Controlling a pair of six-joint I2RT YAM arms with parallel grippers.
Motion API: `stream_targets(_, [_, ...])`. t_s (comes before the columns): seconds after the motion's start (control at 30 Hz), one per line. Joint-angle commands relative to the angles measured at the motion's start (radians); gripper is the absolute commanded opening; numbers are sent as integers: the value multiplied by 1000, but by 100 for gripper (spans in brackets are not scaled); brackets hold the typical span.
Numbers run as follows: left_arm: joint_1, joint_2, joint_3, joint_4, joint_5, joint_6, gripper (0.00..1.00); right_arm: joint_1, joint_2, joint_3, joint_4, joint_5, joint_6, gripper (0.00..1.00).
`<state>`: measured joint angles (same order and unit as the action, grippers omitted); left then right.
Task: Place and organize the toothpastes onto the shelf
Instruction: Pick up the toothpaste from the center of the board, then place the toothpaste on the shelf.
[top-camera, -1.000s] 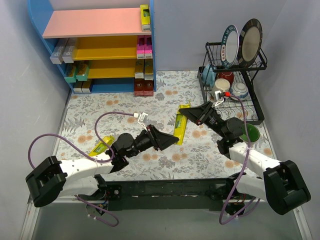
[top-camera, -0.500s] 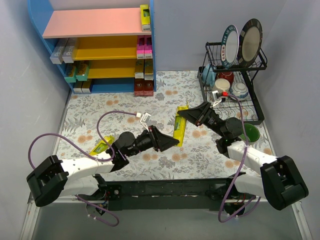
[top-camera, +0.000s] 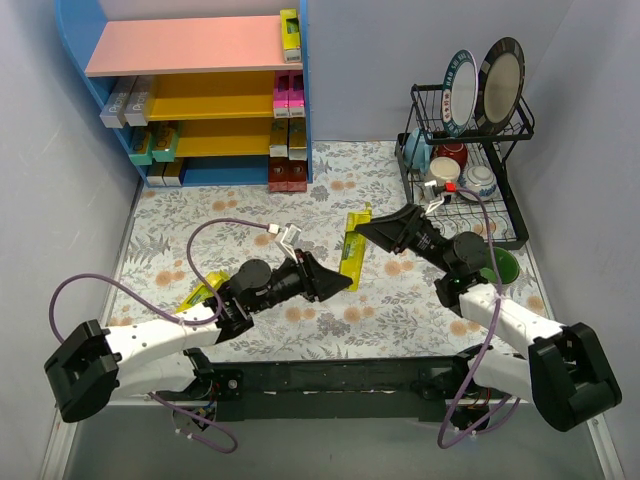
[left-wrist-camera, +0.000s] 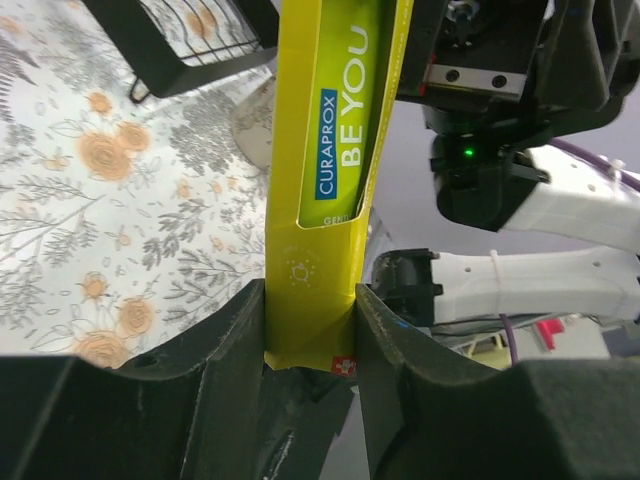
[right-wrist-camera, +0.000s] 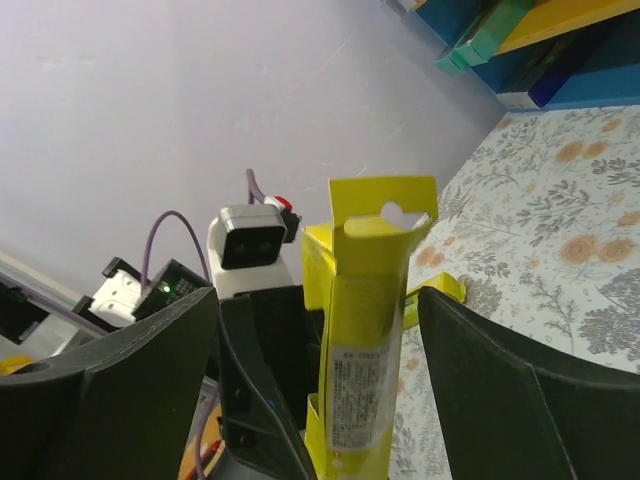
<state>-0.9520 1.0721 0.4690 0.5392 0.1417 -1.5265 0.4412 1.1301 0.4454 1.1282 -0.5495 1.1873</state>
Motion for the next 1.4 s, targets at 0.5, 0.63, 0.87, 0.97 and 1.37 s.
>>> stream_targets(0.5, [261,40,732,-817,-399,463,21,-124,-398,226,-1031,242,-701,98])
stream_targets(0.63, [378,166,960,-872,-357,548,21,-124,-424,253,-1120,281,-773,98])
stream_targets(0.87, [539,454,1475,-932,-274,637,22,-125,-434,256,-1171,292,-834,98])
stream_targets(0.97, [596,609,1673,-940,-226,650,22,-124,-434,262,-1188,299,-864,98])
stream_targets(1.37, [714,922,1901,-817,-160,632,31,-125,-401,253,-1211,307,-928,98])
